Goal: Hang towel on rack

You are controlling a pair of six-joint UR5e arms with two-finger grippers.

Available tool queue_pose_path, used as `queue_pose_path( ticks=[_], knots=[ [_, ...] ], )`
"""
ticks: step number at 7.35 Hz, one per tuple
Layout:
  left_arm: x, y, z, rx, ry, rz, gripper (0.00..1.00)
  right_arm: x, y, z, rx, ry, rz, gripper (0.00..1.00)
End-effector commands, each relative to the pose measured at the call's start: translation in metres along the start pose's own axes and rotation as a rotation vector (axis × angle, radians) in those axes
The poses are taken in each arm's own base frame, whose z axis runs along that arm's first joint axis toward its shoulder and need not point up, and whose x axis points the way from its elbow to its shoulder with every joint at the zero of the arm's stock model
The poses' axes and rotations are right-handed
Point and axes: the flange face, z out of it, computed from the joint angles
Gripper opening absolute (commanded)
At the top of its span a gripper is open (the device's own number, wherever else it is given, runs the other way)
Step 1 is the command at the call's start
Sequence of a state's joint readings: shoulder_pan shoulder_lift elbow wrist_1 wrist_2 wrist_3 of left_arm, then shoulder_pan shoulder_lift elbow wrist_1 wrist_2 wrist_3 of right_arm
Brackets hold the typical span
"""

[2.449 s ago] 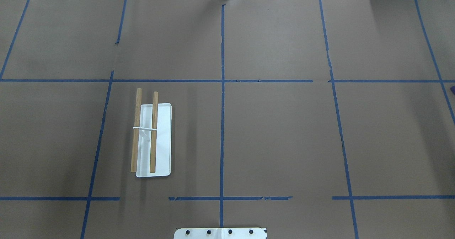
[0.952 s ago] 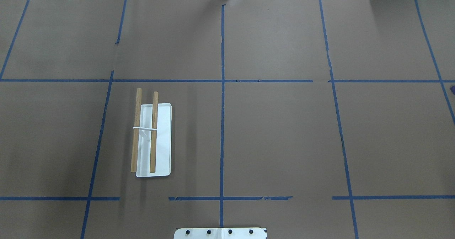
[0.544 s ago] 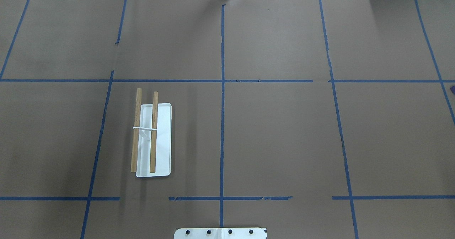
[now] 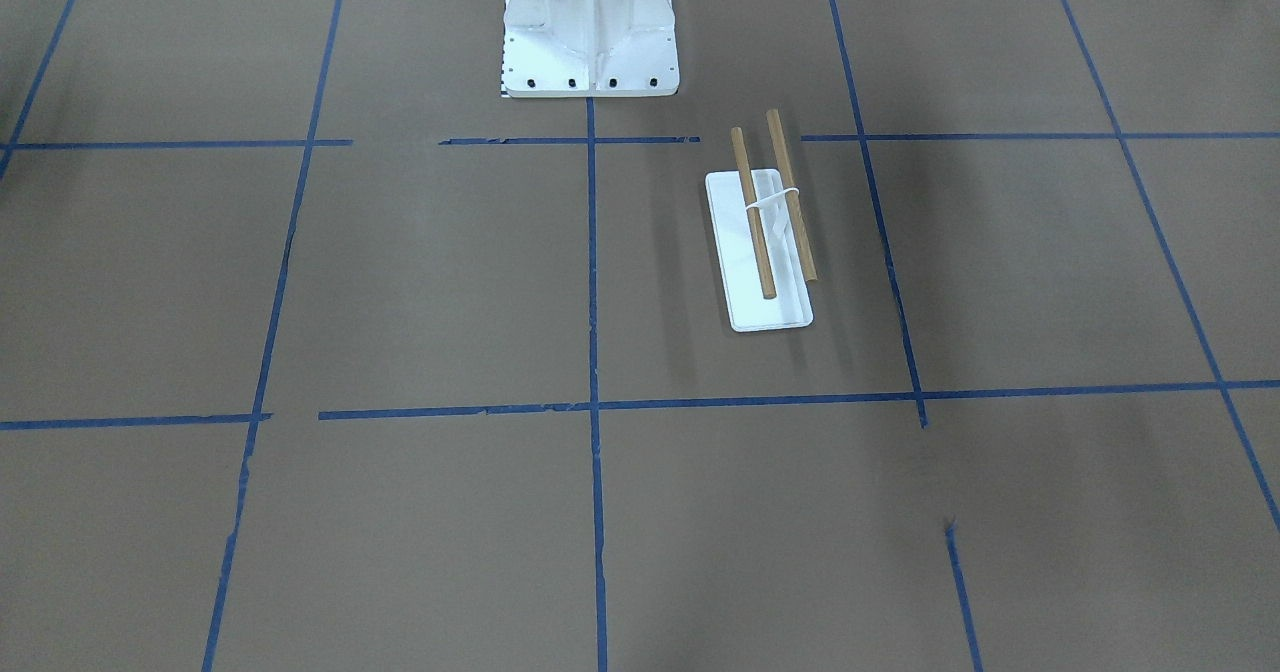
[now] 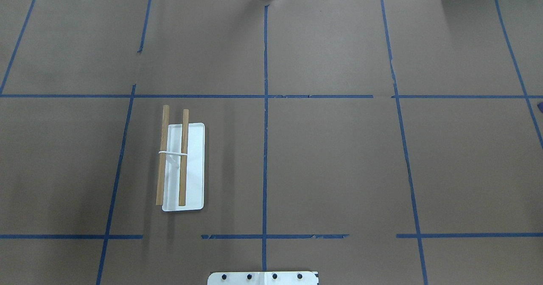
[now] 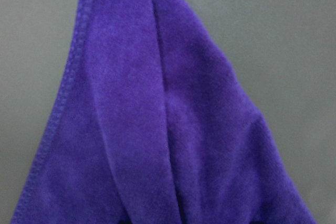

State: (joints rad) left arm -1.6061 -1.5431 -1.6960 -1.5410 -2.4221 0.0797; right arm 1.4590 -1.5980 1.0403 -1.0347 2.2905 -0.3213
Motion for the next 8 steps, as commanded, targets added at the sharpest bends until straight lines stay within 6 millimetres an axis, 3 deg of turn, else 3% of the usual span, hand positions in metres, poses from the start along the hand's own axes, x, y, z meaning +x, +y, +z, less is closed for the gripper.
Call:
queue_pose_path(
  ticks=[1, 3, 5, 6, 8],
  knots=[
    [0.001, -0.001, -0.001, 0.002, 0.000, 0.002, 1.00, -0.004, -0.007, -0.006, 0.017, -0.005, -0.020, 0.00],
    [0.001, -0.001, -0.001, 0.002, 0.000, 0.002, 1.00, -0.010, -0.018, -0.020, 0.050, -0.009, -0.037, 0.00],
    [0.003, -0.004, -0.003, 0.006, 0.000, 0.007, 1.00, -0.022, -0.035, -0.055, 0.149, -0.073, -0.054, 0.00],
    [0.004, -0.008, -0.005, 0.012, -0.001, 0.012, 1.00, -0.028, -0.047, -0.093, 0.234, -0.094, -0.066, 0.00],
    [0.010, -0.015, -0.010, 0.053, -0.006, 0.061, 1.00, -0.074, -0.100, -0.180, 0.374, -0.065, -0.077, 0.00]
  ],
)
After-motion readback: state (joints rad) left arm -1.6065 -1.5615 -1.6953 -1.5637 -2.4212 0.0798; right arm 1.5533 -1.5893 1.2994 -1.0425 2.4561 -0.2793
